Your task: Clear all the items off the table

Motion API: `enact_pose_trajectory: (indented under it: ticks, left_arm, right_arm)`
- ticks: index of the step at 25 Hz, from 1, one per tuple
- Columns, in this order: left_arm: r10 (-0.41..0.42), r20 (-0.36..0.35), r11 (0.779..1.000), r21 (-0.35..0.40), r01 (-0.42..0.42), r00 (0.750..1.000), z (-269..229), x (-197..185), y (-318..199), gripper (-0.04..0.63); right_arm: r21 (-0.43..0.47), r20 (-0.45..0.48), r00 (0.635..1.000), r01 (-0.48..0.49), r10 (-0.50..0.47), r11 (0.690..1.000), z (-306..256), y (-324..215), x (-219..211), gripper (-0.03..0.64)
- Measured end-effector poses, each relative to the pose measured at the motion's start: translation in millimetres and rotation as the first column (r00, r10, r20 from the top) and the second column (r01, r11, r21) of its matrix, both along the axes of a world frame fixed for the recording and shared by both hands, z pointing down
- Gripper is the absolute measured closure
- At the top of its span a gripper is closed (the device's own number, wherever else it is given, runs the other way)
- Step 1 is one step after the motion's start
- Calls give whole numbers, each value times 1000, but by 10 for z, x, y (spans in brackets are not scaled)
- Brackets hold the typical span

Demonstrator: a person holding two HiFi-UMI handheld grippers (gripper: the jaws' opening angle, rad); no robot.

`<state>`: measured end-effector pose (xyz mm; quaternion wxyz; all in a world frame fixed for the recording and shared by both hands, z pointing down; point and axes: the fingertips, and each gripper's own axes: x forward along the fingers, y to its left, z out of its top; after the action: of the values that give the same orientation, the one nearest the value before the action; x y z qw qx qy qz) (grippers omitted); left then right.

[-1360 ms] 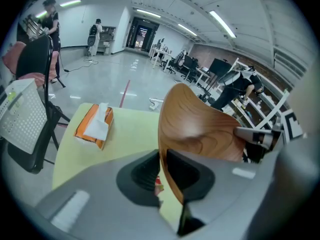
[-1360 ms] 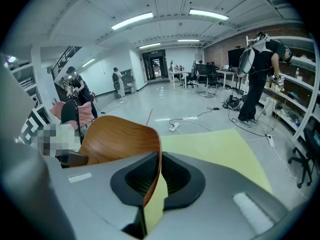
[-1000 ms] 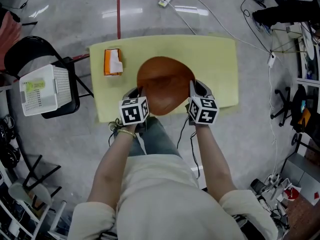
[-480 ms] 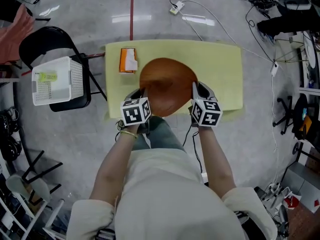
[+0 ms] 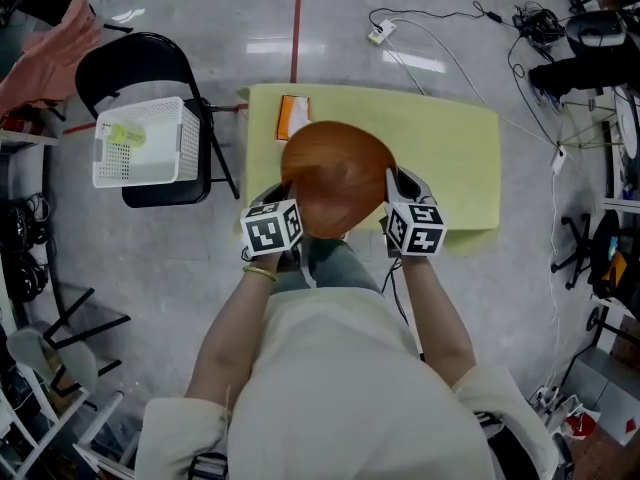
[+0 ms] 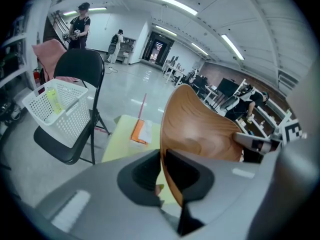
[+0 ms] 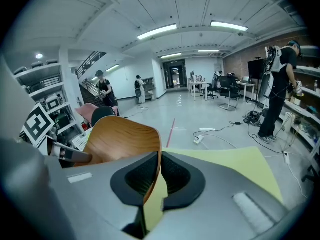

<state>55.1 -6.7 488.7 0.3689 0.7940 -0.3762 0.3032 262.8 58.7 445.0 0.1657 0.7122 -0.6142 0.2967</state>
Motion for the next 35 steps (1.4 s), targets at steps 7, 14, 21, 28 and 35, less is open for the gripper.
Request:
enact_pose_trajectory:
  ticks: [7, 14, 21, 28, 35]
  left_arm:
    - [-77, -11, 997, 17, 78, 997, -166, -716, -92, 555]
    - [-169, -23, 985, 28, 170, 985, -288, -1536, -221, 558]
    - [-253, -32, 966, 38, 254, 967, -367, -2290, -303, 561]
    - [-313, -42, 947, 58, 315, 949, -420, -2880, -340, 563]
    - [-363, -57, 928, 64, 366, 930, -452, -3387, -362, 563]
  right_arm:
    - [18, 4, 997, 78, -78, 997, -151, -229, -671, 597]
    - [37, 7, 983, 181, -181, 983, -238, -537, -1454, 595]
    - [43, 9, 960, 278, -279, 960, -268, -767, -2185, 591]
    - [49, 9, 938, 346, -347, 937, -281, -957, -2766, 591]
    - [53, 4, 918, 396, -397, 917, -316, -1091, -3273, 591]
